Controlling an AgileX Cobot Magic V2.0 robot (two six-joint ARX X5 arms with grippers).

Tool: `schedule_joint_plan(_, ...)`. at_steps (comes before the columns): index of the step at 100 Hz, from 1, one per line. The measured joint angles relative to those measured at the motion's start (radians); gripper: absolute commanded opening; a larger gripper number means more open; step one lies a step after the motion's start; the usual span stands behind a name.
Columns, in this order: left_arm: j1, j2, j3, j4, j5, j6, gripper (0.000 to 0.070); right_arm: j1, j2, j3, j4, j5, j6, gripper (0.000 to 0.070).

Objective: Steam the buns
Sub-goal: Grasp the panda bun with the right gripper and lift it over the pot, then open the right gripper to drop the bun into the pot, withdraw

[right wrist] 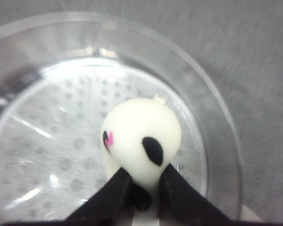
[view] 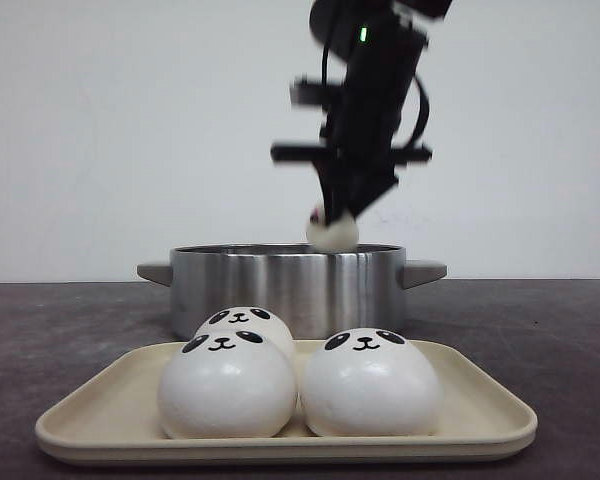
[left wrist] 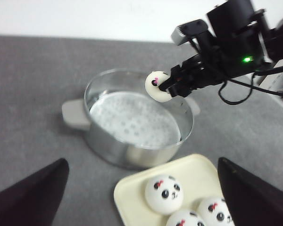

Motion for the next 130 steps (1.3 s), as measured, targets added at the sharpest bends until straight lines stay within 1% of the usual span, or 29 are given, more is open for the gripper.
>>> schedule_joint_plan(19,0.000,0.004,0.000,-0.040,0.000,0.000,0.0591,-0.007,0.051,0.000,0.043,0.000,-0.018,0.0008)
schedule_joint_plan(24,0.000,0.004,0.000,-0.043,0.000,0.000,0.0592,-0.007,0.051,0.000,0.053,-0.001,-0.022,0.0033)
schedule_joint_plan(26,0.000,0.004,0.000,-0.046,0.000,0.000,0.0592,-0.006,0.051,0.001,0.055,-0.001,-0.023,0.0066)
schedule_joint_plan(28,0.000,0.004,0.000,-0.049,0.000,0.000,0.0592,-0.006,0.051,0.002,0.057,-0.001,-0.024,0.0115)
schedule_joint_plan(35,0.000,0.004,0.000,-0.059,0.000,0.000,0.0592,-0.006,0.051,0.002,0.062,-0.002,-0.026,0.0340)
schedule_joint_plan(37,0.000,0.004,0.000,-0.061,0.000,0.000,0.0592,-0.006,0.051,0.002,0.063,-0.002,-0.026,0.0393)
schedule_joint_plan(39,0.000,0.004,0.000,-0.064,0.000,0.000,0.0592,-0.006,0.051,0.002,0.065,-0.003,-0.026,0.0427)
schedule_joint_plan(41,0.000,0.004,0.000,-0.067,0.000,0.000,0.0592,-0.006,0.051,0.002,0.067,-0.003,-0.026,0.0437)
schedule_joint_plan(48,0.000,0.004,0.000,-0.077,0.000,0.000,0.0592,-0.007,0.051,0.002,0.066,-0.016,-0.026,0.0437)
schedule_joint_plan(67,0.000,0.004,0.000,-0.079,0.000,0.000,0.0592,-0.011,0.051,0.002,0.027,-0.018,-0.026,0.0435)
schedule_joint_plan(72,0.000,0.004,0.000,-0.079,0.000,-0.001,0.0592,-0.012,0.051,0.002,0.025,-0.018,-0.025,0.0408)
schedule_joint_plan(76,0.000,0.004,0.000,-0.078,0.000,-0.005,0.0592,-0.012,0.050,0.002,0.020,-0.018,-0.025,0.0353)
schedule_joint_plan(79,0.000,0.004,0.000,-0.078,0.000,-0.010,0.0592,-0.012,0.047,0.002,0.013,-0.020,-0.025,0.0285)
schedule_joint_plan(82,0.000,0.004,0.000,-0.078,0.000,-0.014,0.0592,-0.012,0.042,0.002,0.002,-0.023,-0.025,0.0192)
schedule_joint_plan(87,0.000,0.005,0.000,-0.078,0.000,-0.023,0.0592,-0.012,0.024,0.002,-0.018,-0.026,-0.025,0.0004)
schedule_joint_plan(96,0.000,0.013,0.000,-0.077,0.006,-0.032,0.0591,-0.010,-0.046,0.002,-0.048,-0.032,-0.025,0.0009)
schedule_joint_plan(109,-0.011,0.053,0.000,-0.071,0.021,-0.038,0.0592,0.015,-0.204,0.003,-0.074,-0.032,-0.025,0.0009)
schedule_joint_plan(130,-0.100,0.208,0.000,-0.065,0.024,-0.039,0.0592,0.110,-0.467,0.006,-0.135,-0.021,-0.025,0.0009)
